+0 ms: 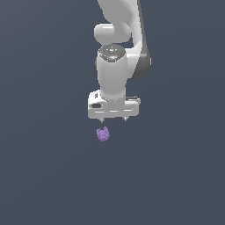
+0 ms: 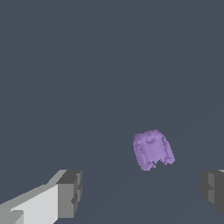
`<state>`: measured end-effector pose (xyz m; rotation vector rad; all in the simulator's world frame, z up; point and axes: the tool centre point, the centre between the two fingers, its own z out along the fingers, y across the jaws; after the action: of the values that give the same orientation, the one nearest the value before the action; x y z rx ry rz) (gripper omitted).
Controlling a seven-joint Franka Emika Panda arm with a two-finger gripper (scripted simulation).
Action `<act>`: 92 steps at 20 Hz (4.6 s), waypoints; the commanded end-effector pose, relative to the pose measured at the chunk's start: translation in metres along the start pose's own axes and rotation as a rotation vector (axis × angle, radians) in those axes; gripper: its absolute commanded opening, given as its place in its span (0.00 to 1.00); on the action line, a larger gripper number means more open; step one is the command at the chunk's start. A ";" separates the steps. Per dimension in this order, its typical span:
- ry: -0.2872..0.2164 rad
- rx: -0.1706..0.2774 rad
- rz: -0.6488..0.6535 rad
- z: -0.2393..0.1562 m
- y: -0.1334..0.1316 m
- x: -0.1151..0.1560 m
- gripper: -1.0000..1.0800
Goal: Pick up the object and move it to a goal position.
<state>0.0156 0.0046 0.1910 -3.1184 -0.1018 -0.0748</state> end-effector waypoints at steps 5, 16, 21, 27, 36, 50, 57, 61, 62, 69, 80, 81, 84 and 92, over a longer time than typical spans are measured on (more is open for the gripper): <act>-0.017 -0.008 -0.095 0.036 0.021 -0.005 0.96; -0.046 -0.012 -0.250 0.093 0.052 -0.019 0.96; -0.051 -0.012 -0.276 0.102 0.057 -0.022 0.96; -0.051 -0.012 -0.274 0.105 0.057 -0.023 0.96; -0.051 -0.012 -0.277 0.146 0.058 -0.026 0.96; -0.051 -0.012 -0.278 0.153 0.058 -0.025 0.00; -0.050 -0.012 -0.278 0.147 0.058 -0.028 0.00; -0.050 -0.012 -0.278 0.136 0.057 -0.033 0.00; -0.050 -0.012 -0.278 0.133 0.057 -0.035 0.00; -0.050 -0.012 -0.278 0.095 0.053 -0.054 0.00; -0.050 -0.012 -0.278 0.010 0.046 -0.096 0.00; -0.050 -0.012 -0.278 0.002 0.046 -0.100 0.00; -0.050 -0.012 -0.278 -0.023 0.044 -0.111 0.00; -0.051 -0.012 -0.278 -0.077 0.039 -0.136 0.00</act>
<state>-0.1157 -0.0456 0.2519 -3.0957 -0.5364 -0.0018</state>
